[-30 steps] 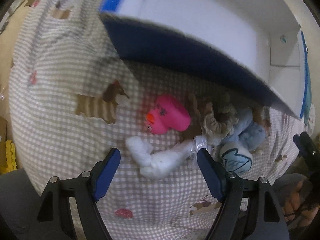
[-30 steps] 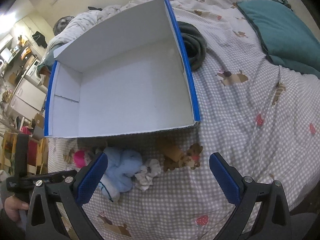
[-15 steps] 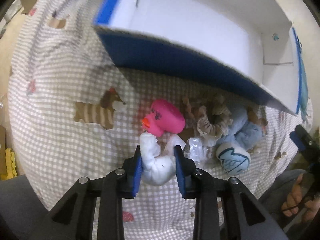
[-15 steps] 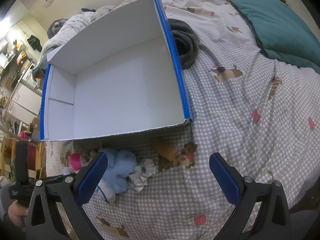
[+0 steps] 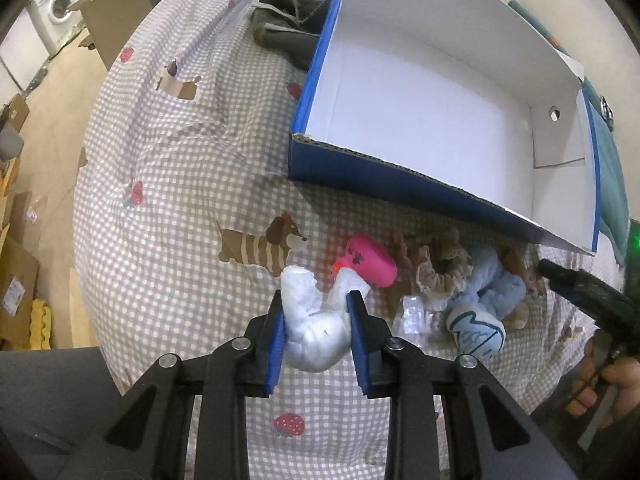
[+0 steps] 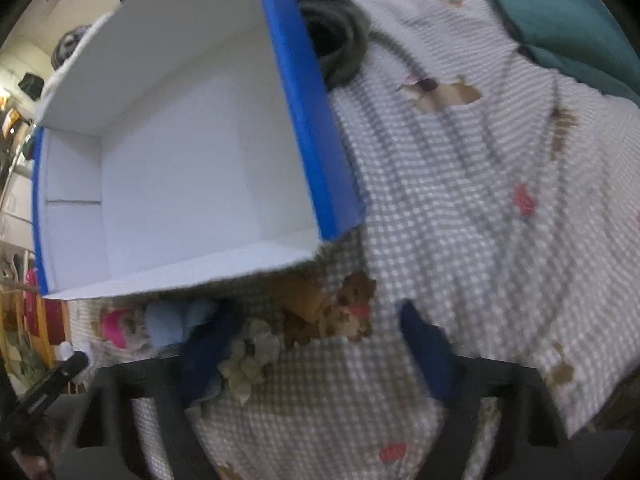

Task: Organize soft objects
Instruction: 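Lift the white sock with the left tool while the right tool grasps the orange foam tube, then carry the sock and the orange tube over the box with both tools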

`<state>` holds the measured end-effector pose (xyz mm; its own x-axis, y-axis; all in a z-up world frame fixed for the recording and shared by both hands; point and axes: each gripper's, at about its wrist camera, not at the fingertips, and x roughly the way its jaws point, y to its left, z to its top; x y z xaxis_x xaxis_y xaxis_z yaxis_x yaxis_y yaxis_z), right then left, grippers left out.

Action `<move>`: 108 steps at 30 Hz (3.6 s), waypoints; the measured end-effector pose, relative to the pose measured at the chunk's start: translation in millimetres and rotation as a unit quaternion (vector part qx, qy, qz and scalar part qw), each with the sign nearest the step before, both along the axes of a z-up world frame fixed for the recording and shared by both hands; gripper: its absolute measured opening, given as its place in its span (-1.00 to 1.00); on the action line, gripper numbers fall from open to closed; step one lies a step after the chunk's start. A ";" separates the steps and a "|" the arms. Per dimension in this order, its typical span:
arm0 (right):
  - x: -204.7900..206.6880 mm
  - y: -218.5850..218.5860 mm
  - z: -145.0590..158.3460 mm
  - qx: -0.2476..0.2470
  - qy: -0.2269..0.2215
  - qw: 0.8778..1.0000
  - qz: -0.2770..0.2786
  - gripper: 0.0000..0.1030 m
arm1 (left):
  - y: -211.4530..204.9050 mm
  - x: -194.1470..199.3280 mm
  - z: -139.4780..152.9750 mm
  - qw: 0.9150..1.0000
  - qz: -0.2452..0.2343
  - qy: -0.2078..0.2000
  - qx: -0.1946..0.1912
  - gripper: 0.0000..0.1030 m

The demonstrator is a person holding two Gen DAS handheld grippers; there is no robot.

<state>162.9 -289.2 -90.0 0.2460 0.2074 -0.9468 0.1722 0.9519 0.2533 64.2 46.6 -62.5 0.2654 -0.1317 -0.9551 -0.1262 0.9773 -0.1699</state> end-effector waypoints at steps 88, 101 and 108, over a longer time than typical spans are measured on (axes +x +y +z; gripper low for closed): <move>-95.9 69.0 105.0 -0.006 -0.173 0.980 0.098 -0.88 | 5.4 -12.5 66.2 0.992 0.023 -0.118 0.026 -0.49; -20.4 69.4 116.2 0.001 -0.213 0.972 0.095 -0.88 | -22.0 43.8 90.6 0.988 -0.011 -0.142 0.053 -0.49; 7.5 70.2 91.4 0.004 -0.213 0.972 0.096 -0.88 | -43.8 76.9 86.8 0.983 -0.028 -0.162 0.076 -0.49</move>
<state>170.4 -219.1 1.4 0.5714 0.2949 -0.7659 -0.1309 0.9540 0.2696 141.1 2.8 24.2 0.5548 -0.0167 -0.8318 -0.0343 0.9985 -0.0429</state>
